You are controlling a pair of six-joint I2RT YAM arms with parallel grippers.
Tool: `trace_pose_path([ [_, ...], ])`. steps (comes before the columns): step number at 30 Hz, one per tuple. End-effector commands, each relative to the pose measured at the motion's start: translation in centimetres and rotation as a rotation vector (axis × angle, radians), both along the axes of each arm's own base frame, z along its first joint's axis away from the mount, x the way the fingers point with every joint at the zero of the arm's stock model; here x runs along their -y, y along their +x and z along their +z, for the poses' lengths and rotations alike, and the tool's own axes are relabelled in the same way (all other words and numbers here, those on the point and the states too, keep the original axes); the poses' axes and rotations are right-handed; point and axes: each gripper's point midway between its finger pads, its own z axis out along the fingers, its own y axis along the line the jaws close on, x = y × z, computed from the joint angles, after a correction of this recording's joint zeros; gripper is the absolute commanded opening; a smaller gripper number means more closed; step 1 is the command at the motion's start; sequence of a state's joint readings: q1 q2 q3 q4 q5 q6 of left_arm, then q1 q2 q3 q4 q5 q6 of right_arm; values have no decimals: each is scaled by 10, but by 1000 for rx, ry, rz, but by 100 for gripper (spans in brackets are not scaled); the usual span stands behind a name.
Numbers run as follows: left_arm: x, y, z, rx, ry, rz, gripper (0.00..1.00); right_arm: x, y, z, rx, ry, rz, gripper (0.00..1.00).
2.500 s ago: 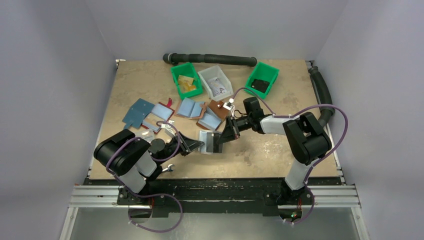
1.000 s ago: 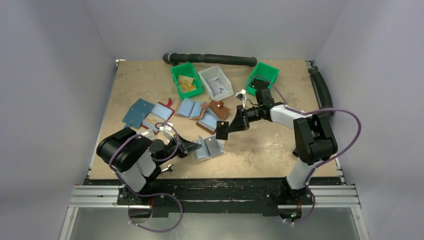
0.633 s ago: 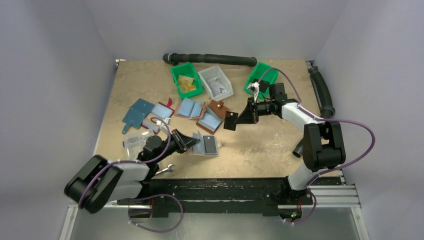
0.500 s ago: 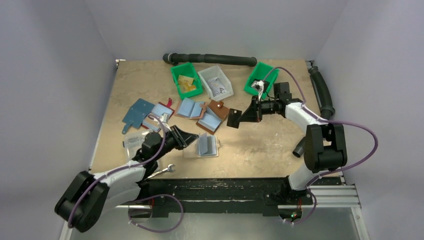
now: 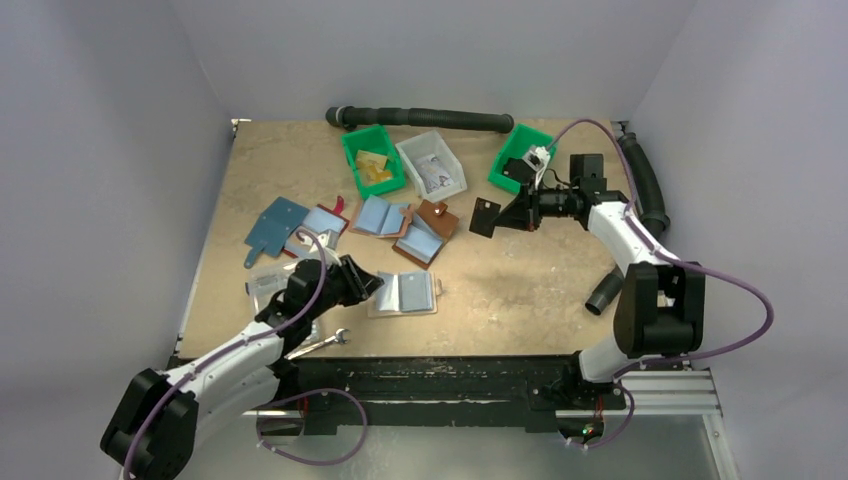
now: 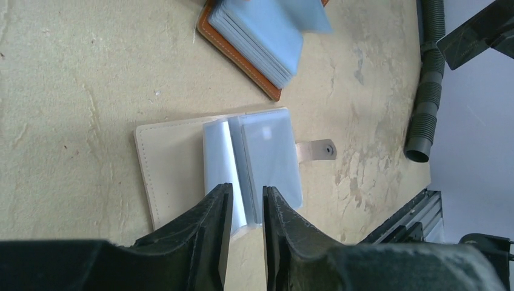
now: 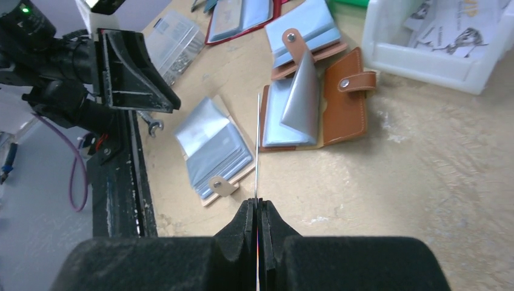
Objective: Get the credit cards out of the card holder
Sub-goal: Place the credit card in the storage box.
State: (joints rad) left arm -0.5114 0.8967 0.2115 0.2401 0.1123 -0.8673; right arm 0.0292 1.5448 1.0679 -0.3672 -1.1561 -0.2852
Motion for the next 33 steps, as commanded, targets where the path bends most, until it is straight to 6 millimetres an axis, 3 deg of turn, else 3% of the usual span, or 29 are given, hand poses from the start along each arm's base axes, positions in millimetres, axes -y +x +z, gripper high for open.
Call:
trace_pose_path([
  [1,-3,13,30,86,35,11,29,9,15,29,111,-45,-40,0],
  [4,-9,14,34,94,56,29,38,13,22,35,125,-66,-56,0],
  [9,-28,15,36,89,98,126,72,20,36,40,124,-109,-51,0],
  [12,-36,12,38,92,103,158,84,21,45,42,108,-126,-50,0],
  [23,-39,11,40,105,121,158,87,49,103,55,99,-176,-185,0],
  [33,-39,12,37,103,138,153,87,73,150,53,96,-241,-322,0],
])
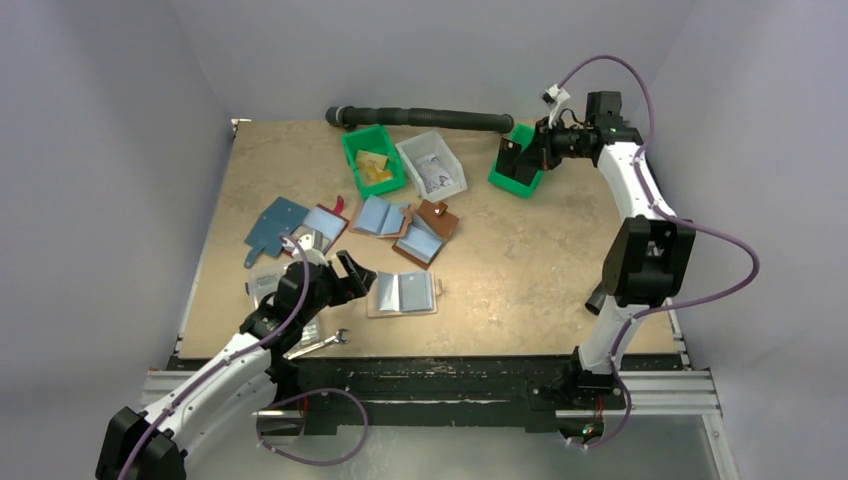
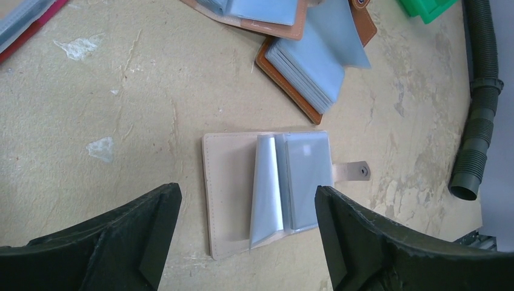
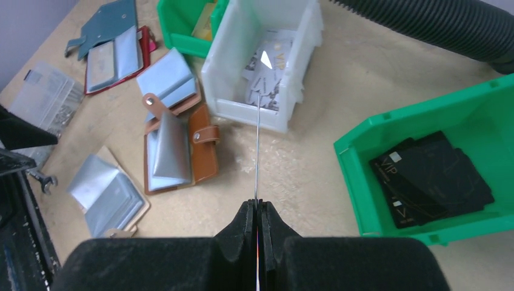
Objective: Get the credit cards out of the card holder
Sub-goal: Place the credit card in the storage box.
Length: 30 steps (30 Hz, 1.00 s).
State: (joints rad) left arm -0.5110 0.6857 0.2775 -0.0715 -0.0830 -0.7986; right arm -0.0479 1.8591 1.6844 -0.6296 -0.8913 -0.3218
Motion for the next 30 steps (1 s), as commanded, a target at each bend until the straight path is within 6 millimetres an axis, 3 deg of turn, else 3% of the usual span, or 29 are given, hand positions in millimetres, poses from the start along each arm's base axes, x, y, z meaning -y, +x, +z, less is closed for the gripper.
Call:
trace_pose_path([
  [1,1,10,21,60,-2,4,87,17,23,14,34,-35,-98,0],
  [18,2,11,20,54,0,-1,87,51,90,-5,2,-64,-352,1],
  [30,3,11,19,52,-5,-1,87,60,109,-37,-64,-69,-441,3],
])
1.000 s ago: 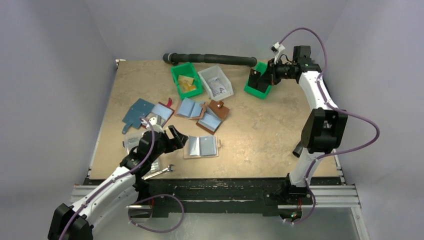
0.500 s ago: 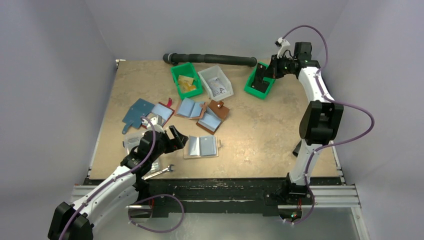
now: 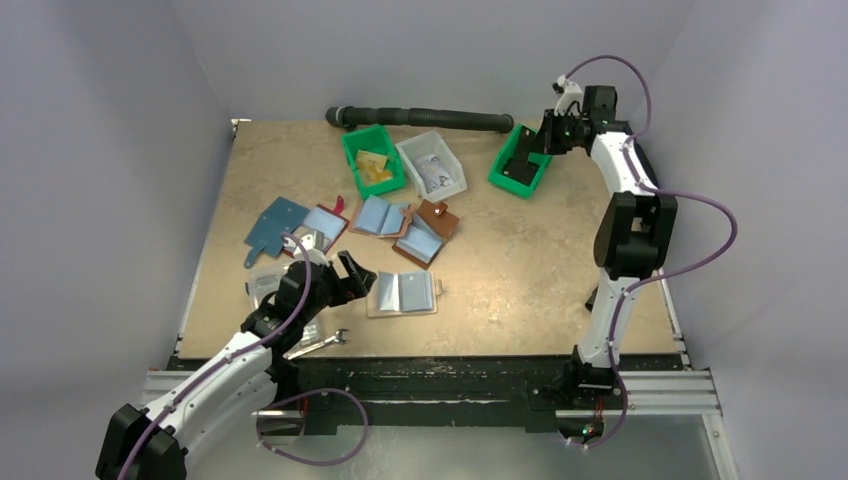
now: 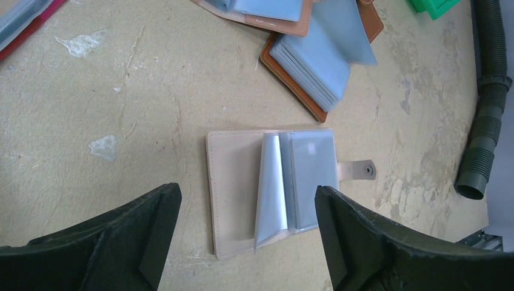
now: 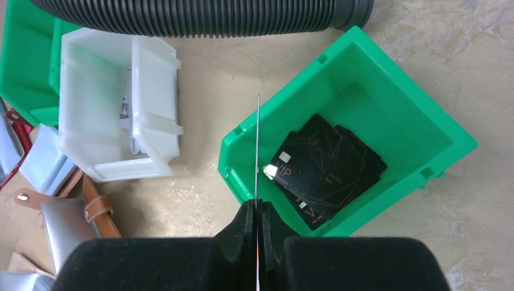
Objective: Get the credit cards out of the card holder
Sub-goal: Place the credit card in the storage box.
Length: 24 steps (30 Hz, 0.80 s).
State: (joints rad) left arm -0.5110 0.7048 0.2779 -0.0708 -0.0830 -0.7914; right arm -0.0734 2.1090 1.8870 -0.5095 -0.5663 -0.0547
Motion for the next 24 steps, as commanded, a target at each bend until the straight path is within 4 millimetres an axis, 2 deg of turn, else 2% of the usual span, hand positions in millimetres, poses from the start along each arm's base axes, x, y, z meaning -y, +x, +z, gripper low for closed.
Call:
trace_pose_path([
  [1,3,11,23,64,-20,0,87,7,18,11,42,-1,-49,3],
  [8,4,11,24,64,-26,0,87,10,22,-10,6,-8,-71,6],
  [14,7,12,25,66,-37,-8,87,21,27,-17,-7,-54,-122,17],
  [19,13,11,28,71,-53,-37,87,37,31,-9,14,-129,-185,26],
  [24,20,12,35,96,-79,-69,87,40,27,9,46,-151,-190,28],
])
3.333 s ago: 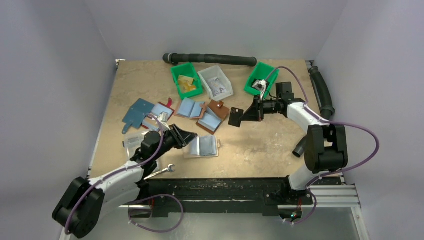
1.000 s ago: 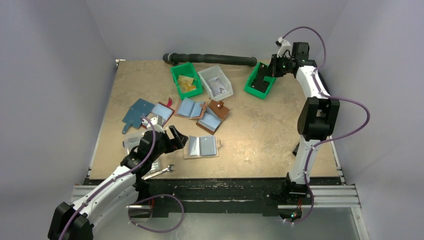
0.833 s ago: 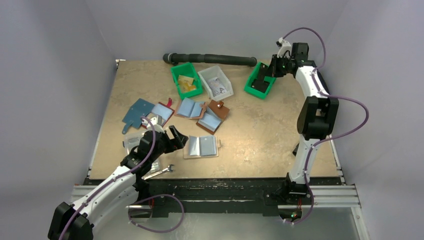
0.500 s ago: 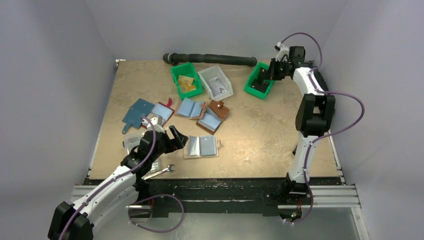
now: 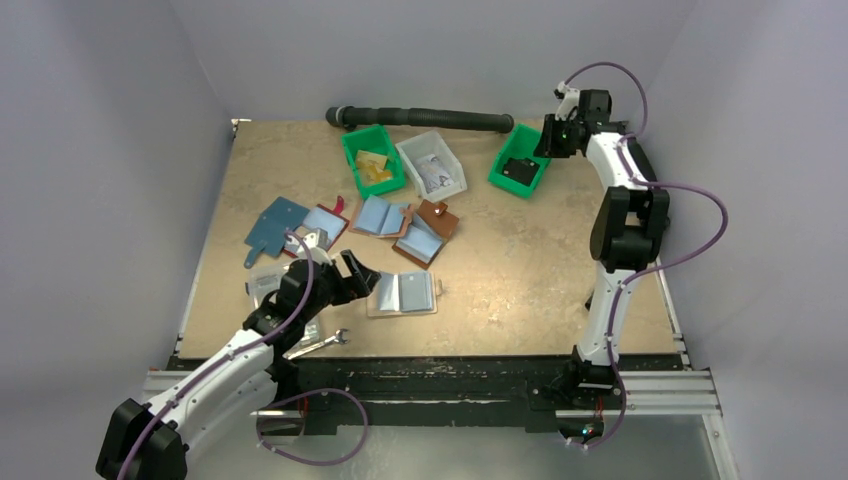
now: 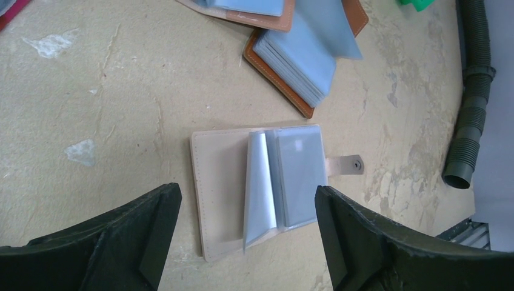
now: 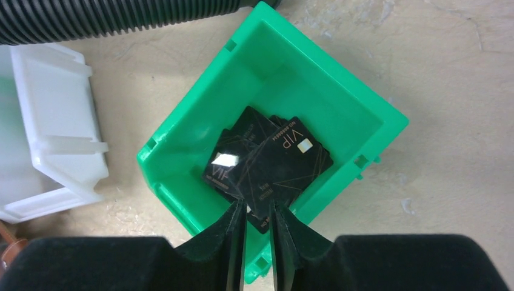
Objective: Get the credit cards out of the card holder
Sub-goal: Place the credit card in the storage box, then remove the credit card from the card holder.
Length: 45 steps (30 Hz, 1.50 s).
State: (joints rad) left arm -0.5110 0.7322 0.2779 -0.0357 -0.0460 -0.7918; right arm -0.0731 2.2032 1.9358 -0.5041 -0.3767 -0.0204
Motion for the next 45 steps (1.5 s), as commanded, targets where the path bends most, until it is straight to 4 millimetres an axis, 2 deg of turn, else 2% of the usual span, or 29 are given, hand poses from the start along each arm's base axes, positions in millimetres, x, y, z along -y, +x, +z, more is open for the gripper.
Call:
trace_pose_path([
  [1,13,12,35,103,-64,-38,87,10,4,53,113,-54,-22,28],
  [4,21,10,40,116,-89,-80,87,4,-5,63,129,-43,11,28],
  [7,27,8,43,126,-111,-114,87,-9,-22,76,150,-10,87,30],
  [16,40,7,51,127,-150,-173,87,-39,-92,85,159,30,321,29],
  [22,51,7,53,91,-173,-215,83,-56,-138,95,192,75,426,28],
  [28,62,9,45,38,-134,-206,80,-78,-182,101,244,163,527,28],
  [30,67,9,41,23,-85,-187,80,-83,-195,96,252,187,550,28],
  [33,77,12,40,9,3,-160,80,-87,-204,96,290,209,560,29],
  [35,79,13,31,-42,56,-141,81,-88,-208,95,299,215,561,30],
  [39,89,15,16,-118,153,-119,80,-90,-210,92,296,226,568,30],
  [45,100,15,3,-163,354,-61,79,-91,-211,86,285,242,577,30],
])
